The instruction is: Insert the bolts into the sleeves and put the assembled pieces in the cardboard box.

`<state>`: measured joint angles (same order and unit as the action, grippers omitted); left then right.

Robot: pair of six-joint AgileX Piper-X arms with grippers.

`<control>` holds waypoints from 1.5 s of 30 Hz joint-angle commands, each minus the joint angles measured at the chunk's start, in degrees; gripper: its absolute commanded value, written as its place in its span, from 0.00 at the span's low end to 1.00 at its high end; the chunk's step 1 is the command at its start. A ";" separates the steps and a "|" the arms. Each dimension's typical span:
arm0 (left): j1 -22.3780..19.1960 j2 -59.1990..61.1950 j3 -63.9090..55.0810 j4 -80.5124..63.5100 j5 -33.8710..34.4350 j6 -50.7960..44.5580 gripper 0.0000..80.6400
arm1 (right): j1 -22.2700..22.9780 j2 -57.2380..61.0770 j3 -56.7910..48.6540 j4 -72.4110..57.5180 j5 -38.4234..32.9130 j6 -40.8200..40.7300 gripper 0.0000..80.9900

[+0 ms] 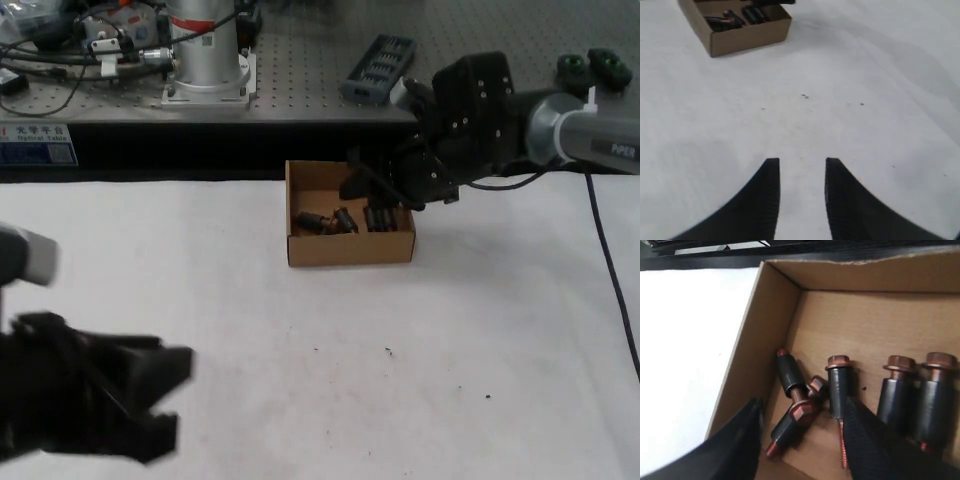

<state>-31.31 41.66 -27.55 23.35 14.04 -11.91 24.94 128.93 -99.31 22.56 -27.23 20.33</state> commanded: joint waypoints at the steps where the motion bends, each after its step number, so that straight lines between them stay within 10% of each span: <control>1: -4.56 -0.43 -0.69 -2.11 0.03 -1.01 0.29 | -0.30 -4.41 -1.13 5.04 -1.73 -3.24 0.46; 11: -13.21 2.76 -0.69 -5.00 -15.62 4.24 0.29 | 0.26 -20.43 10.08 15.29 0.68 -28.72 0.25; 22: -13.52 3.51 -0.69 -8.58 -25.04 8.98 0.01 | 0.49 -39.73 45.80 -13.23 -5.49 -19.88 0.16; 45: -13.52 -24.68 16.36 -6.69 -27.10 0.41 0.01 | 0.49 -74.13 93.67 -55.85 -0.95 -9.42 0.04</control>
<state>-44.62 18.88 -12.76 17.40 -12.12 -9.56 25.39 55.36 -5.40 -30.50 -29.89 9.44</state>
